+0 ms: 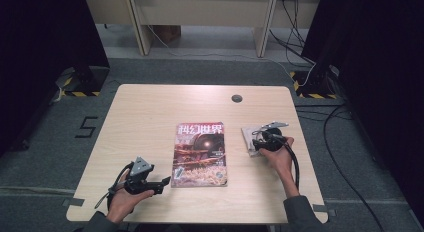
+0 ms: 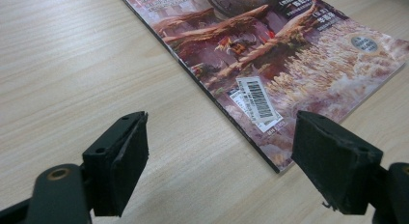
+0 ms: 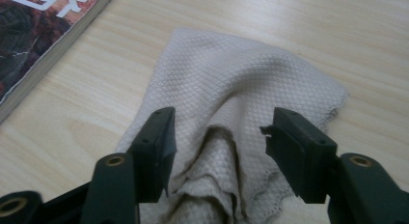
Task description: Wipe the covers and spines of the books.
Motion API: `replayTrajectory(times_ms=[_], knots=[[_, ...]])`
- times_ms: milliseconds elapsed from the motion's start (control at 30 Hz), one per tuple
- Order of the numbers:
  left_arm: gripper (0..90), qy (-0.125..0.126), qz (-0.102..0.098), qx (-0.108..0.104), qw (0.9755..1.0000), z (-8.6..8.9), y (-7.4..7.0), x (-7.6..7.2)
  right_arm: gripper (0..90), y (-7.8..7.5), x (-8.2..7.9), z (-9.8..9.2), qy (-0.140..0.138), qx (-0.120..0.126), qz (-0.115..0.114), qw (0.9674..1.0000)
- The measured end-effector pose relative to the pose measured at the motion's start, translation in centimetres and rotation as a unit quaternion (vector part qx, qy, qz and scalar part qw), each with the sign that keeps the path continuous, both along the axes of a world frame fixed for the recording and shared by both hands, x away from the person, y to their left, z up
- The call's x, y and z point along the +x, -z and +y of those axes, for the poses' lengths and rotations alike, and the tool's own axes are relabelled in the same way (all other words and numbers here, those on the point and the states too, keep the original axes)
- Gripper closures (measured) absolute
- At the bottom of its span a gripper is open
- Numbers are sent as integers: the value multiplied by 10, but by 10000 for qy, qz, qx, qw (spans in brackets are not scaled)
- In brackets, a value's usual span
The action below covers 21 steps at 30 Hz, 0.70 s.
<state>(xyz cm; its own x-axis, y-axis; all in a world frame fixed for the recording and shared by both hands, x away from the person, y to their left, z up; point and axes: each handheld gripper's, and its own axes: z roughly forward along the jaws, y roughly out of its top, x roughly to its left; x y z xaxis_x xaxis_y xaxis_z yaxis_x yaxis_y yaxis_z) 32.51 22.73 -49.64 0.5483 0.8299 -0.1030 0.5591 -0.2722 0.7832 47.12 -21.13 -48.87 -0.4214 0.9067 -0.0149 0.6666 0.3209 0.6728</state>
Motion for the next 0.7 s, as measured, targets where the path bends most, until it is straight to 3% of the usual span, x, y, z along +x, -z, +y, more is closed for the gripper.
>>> replayTrajectory(times_ms=[433, 700], knots=[[200, -25, -11, -12, 10000, 1, 0, 0, 360, -18, -34, 2, -177, 194, -261, 9993], [199, -25, -3, -16, 10000, 1, 0, 0, 315, -18, -58, 9, -353, 444, -305, 9979]])
